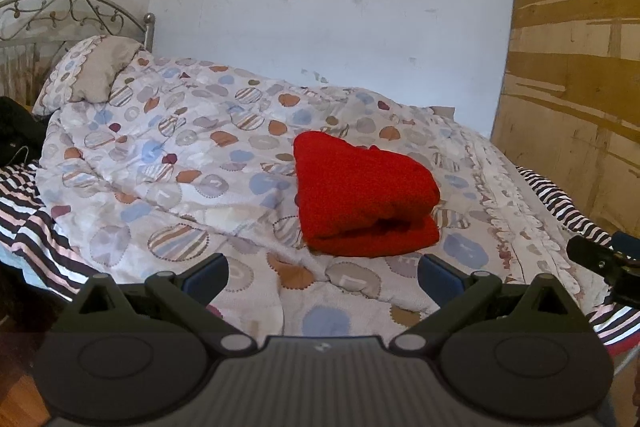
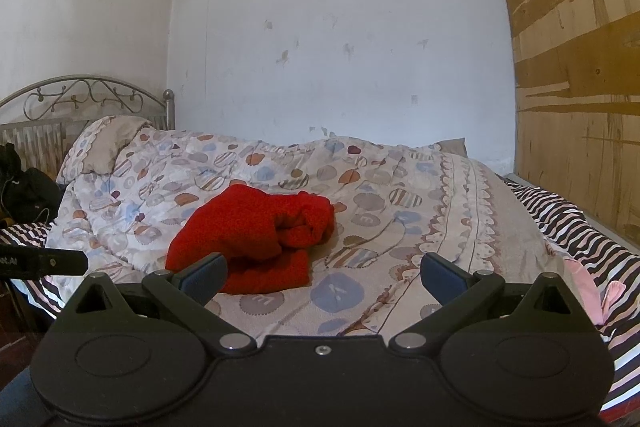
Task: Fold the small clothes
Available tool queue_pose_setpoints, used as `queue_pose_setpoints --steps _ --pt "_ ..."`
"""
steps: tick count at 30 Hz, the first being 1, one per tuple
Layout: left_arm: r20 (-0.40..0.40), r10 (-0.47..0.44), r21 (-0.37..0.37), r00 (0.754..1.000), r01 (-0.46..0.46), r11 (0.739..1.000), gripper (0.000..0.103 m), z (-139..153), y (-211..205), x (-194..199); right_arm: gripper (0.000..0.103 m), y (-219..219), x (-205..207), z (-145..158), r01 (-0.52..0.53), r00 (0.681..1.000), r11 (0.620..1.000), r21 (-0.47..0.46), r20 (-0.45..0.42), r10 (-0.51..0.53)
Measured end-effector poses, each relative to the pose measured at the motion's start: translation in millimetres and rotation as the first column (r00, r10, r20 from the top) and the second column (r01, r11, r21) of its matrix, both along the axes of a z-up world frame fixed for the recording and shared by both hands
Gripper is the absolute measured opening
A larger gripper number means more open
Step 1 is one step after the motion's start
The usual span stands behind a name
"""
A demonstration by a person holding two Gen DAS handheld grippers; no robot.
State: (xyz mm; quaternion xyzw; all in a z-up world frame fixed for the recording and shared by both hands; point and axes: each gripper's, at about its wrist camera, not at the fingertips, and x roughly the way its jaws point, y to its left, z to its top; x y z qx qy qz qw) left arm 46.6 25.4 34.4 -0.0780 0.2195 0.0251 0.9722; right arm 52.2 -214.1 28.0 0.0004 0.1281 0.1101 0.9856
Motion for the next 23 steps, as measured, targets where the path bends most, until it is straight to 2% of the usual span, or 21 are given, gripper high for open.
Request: queue_pose_setpoints --steps 9,18,23 --pt "-0.016 0.015 0.027 1.000 -0.014 1.000 0.103 1.0 -5.1 0.6 0.103 0.7 0.3 0.3 0.001 1.000 1.000 -0.001 0.001 -0.001" --pt "0.006 0.002 0.041 1.000 -0.003 0.999 0.103 1.7 -7.1 -0.4 0.103 2.1 0.2 0.7 0.000 1.000 1.000 -0.003 0.000 0.000" --pt "0.001 0.003 0.031 1.000 -0.003 1.000 0.103 1.9 -4.9 -0.6 0.103 1.8 0.2 0.7 0.000 1.000 1.000 -0.003 0.000 0.000"
